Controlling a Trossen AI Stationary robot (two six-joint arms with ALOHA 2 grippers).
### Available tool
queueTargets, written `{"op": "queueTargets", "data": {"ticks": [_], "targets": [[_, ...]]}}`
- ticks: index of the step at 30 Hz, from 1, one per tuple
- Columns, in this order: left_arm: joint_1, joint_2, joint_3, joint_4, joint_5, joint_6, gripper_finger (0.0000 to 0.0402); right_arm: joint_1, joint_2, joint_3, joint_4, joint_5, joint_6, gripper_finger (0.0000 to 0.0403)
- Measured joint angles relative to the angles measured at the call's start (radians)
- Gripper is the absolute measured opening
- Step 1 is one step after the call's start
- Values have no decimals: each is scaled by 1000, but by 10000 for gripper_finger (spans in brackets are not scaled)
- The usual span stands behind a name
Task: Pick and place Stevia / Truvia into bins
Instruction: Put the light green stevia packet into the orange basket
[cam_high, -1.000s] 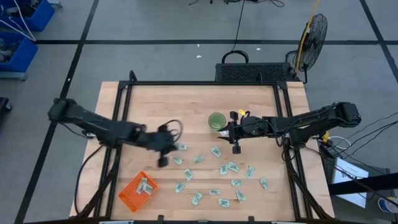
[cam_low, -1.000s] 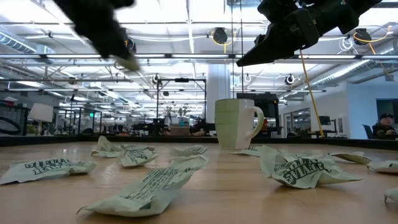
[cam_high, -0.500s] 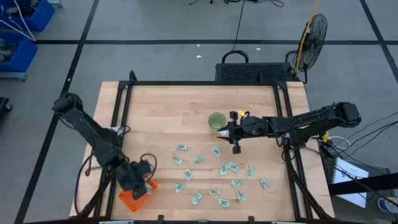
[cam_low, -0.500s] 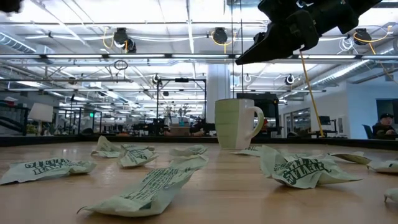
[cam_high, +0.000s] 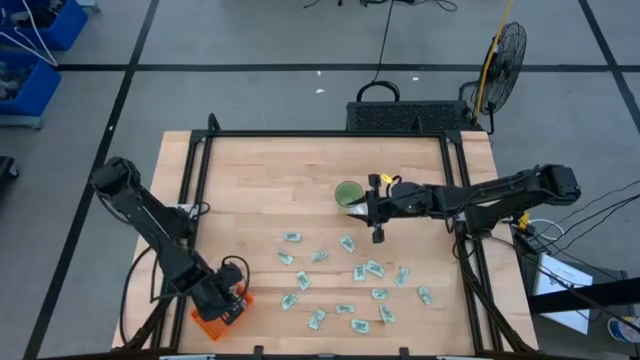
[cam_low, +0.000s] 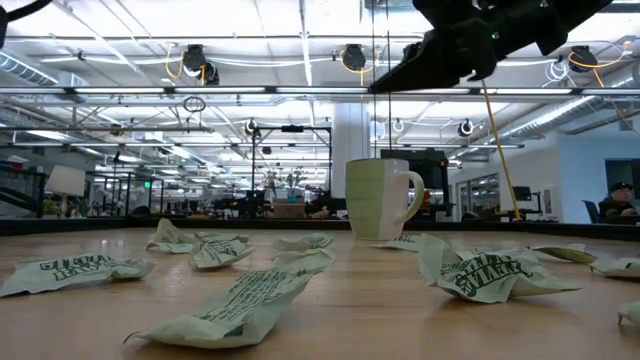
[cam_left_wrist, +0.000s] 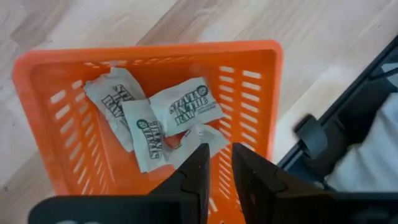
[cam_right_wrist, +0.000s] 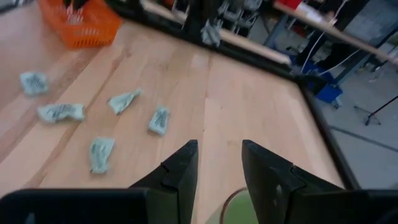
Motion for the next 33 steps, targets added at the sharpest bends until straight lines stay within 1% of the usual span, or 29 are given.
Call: {"op": "queueTargets", "data": {"ticks": [3, 5, 7, 10, 13, 15, 17, 19, 22, 23, 25, 26, 28, 31, 33], "targets": [[25, -8, 0, 1, 0, 0, 69, -6, 0, 0, 40, -1, 0, 118], [54, -21, 0, 4, 19, 1, 63, -10, 0, 0, 51, -1, 0, 118], [91, -43, 0, 1, 45, 1, 54, -11, 0, 0, 48, -1, 11, 118], [151, -89, 0, 7, 45, 9, 37, -12, 0, 0, 50, -1, 23, 118], [212, -137, 0, 13, 29, 80, 15, -12, 0, 0, 54, -2, 25, 118], [256, -164, 0, 32, 9, 168, 5, -12, 0, 0, 54, -2, 26, 118], [298, -187, 0, 29, -44, 277, 8, -12, 0, 0, 54, -2, 26, 118], [340, -194, 0, 32, -124, 447, 18, -12, 0, 0, 54, -2, 26, 118], [389, -185, 0, 29, -253, 764, 31, -12, 0, 0, 53, -2, 27, 118], [403, -174, 0, 41, -287, 851, 34, -12, 0, 0, 50, -2, 27, 118], [432, -140, 1, 57, -325, 1009, 41, -12, 0, 0, 39, -2, 27, 118], [445, -125, 0, 53, -328, 1059, 45, -12, 0, 0, 35, -2, 27, 118], [473, -88, 0, 72, -320, 1110, 57, -12, 0, 0, 23, -2, 37, 118], [503, -24, 0, 74, -277, 1115, 82, -12, 0, 0, 13, -2, 62, 118], [518, 27, 0, 107, -253, 1129, 101, -12, 0, 0, 8, -2, 64, 118]]}}
